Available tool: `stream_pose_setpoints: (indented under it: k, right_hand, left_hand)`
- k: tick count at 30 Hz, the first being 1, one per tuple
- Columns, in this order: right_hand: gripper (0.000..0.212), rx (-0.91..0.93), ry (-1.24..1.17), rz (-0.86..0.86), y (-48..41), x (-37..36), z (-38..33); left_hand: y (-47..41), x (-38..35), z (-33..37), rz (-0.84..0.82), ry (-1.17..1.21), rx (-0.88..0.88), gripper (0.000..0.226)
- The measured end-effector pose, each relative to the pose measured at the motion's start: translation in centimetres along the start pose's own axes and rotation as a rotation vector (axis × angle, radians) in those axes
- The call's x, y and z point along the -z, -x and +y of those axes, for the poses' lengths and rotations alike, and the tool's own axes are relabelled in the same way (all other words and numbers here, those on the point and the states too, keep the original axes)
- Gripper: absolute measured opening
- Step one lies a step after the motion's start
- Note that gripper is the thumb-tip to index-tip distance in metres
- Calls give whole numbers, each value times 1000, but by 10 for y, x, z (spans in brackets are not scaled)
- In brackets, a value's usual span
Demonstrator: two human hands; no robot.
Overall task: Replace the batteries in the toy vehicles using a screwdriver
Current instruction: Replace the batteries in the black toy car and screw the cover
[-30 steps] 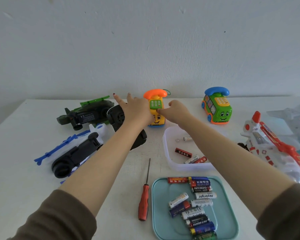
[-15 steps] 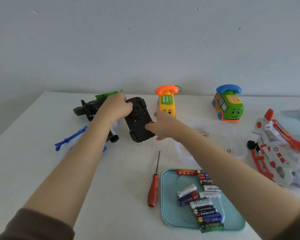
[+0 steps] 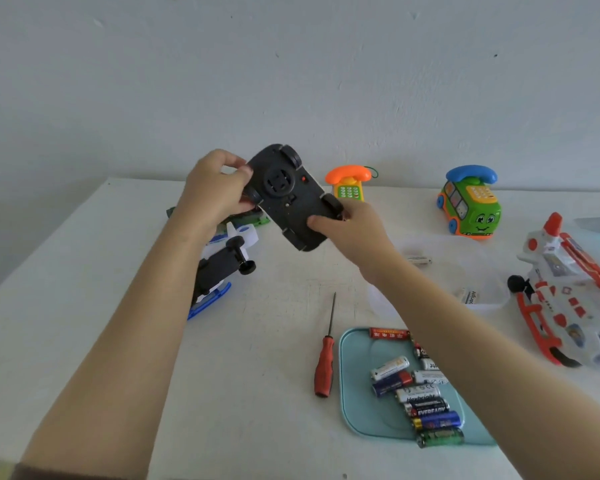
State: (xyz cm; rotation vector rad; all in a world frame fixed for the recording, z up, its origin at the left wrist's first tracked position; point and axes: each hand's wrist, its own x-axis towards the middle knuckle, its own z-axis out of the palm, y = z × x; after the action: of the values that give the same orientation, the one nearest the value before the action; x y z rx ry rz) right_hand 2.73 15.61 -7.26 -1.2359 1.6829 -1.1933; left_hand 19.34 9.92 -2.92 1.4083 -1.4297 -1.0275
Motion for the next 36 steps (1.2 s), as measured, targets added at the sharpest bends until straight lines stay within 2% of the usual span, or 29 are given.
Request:
stream_pose_setpoints:
  k: [4, 6, 8, 10, 11, 13, 16, 20, 23, 27, 30, 32, 36]
  right_hand:
    - [32, -148, -434, -151, 7, 7, -12]
    - [33, -128, -507, -146, 8, 9, -12]
    - [33, -103, -458, -105, 10, 13, -11]
    - [32, -83, -393, -93, 13, 17, -8]
    - [30, -70, -358, -99, 14, 20, -5]
    - [26, -31, -252, -122, 19, 25, -1]
    - [25, 13, -82, -195, 26, 25, 6]
    - [30, -4, 67, -342, 38, 14, 18]
    - [30, -38, 115, -380, 44, 4, 23]
    - [30, -43, 116, -344, 53, -12, 32]
    - [25, -30, 136, -289, 57, -22, 43]
    - [24, 29, 253, -254, 59, -21, 44]
    - [39, 112, 572, -142, 74, -7, 32]
  left_hand:
    - [26, 7, -1, 5, 274, 59, 5]
    - [41, 9, -6, -4, 378, 80, 5]
    - [55, 11, -14, -29, 410, 76, 3]
    - [70, 14, -23, -56, 319, 40, 6]
    - [77, 15, -29, -67, 253, 11, 15]
    - [89, 18, -43, -103, 151, -97, 47]
    - [105, 24, -68, -255, -40, -268, 93]
    - [123, 25, -95, -453, -129, -216, 117]
    - [135, 26, -108, -516, -172, -175, 121]
    - [147, 23, -126, -438, -213, -162, 113]
    - [150, 20, -138, -384, -237, -175, 114]
    - [151, 18, -143, -359, -225, -159, 115]
    - [155, 15, -149, -326, -169, -169, 113]
